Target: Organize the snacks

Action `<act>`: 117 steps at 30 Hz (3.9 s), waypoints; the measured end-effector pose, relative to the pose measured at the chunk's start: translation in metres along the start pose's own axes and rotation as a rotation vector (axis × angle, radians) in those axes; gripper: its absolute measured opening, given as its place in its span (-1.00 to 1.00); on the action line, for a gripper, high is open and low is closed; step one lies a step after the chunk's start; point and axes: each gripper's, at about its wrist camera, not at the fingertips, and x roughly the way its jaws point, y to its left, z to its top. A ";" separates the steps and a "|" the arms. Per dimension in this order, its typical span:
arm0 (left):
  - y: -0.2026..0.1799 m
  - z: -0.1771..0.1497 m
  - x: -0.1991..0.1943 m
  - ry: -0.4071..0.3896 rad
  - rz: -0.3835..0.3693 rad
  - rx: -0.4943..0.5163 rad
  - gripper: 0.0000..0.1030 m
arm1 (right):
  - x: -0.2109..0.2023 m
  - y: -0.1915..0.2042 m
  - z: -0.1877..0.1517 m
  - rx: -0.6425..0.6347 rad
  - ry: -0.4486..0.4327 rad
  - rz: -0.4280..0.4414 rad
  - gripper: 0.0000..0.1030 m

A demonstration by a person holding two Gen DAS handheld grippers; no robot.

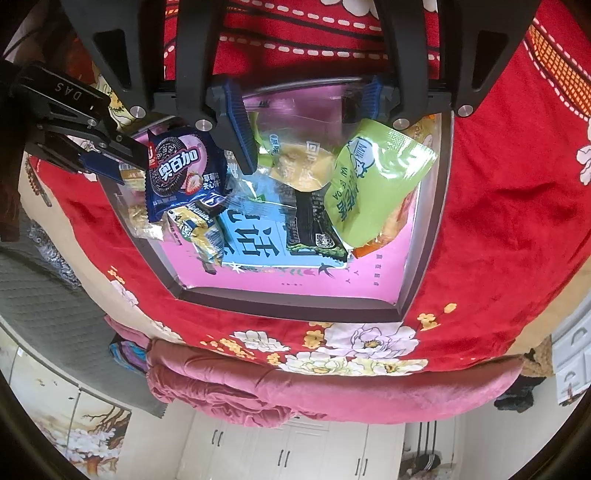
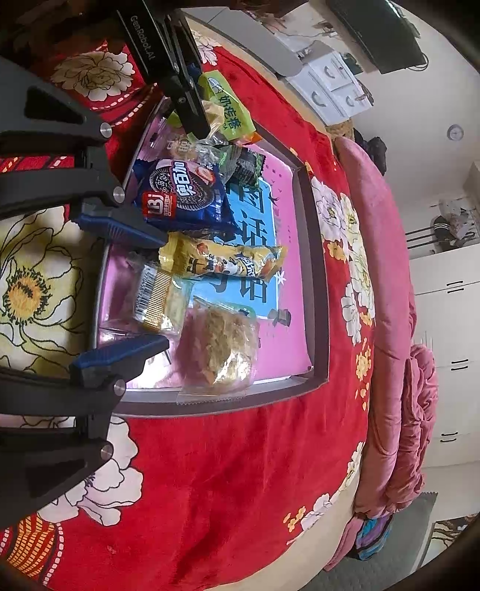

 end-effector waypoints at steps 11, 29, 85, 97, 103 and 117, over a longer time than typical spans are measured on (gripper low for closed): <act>0.000 0.000 0.000 0.000 0.001 0.001 0.03 | 0.000 0.000 0.000 -0.004 -0.001 -0.008 -0.01; 0.001 -0.001 -0.003 -0.005 0.011 0.010 0.31 | -0.004 -0.001 0.001 -0.006 -0.009 -0.030 0.14; -0.003 0.003 -0.026 -0.084 -0.013 0.005 0.55 | -0.025 -0.001 0.007 0.000 -0.119 -0.025 0.74; -0.002 0.002 -0.032 -0.105 -0.006 0.003 0.55 | -0.034 0.003 0.008 -0.025 -0.160 -0.027 0.78; -0.002 0.002 -0.034 -0.107 -0.001 0.001 0.55 | -0.035 0.006 0.008 -0.040 -0.166 -0.030 0.79; -0.009 -0.016 -0.047 -0.070 0.027 0.014 0.55 | -0.055 0.010 -0.002 -0.020 -0.176 -0.007 0.97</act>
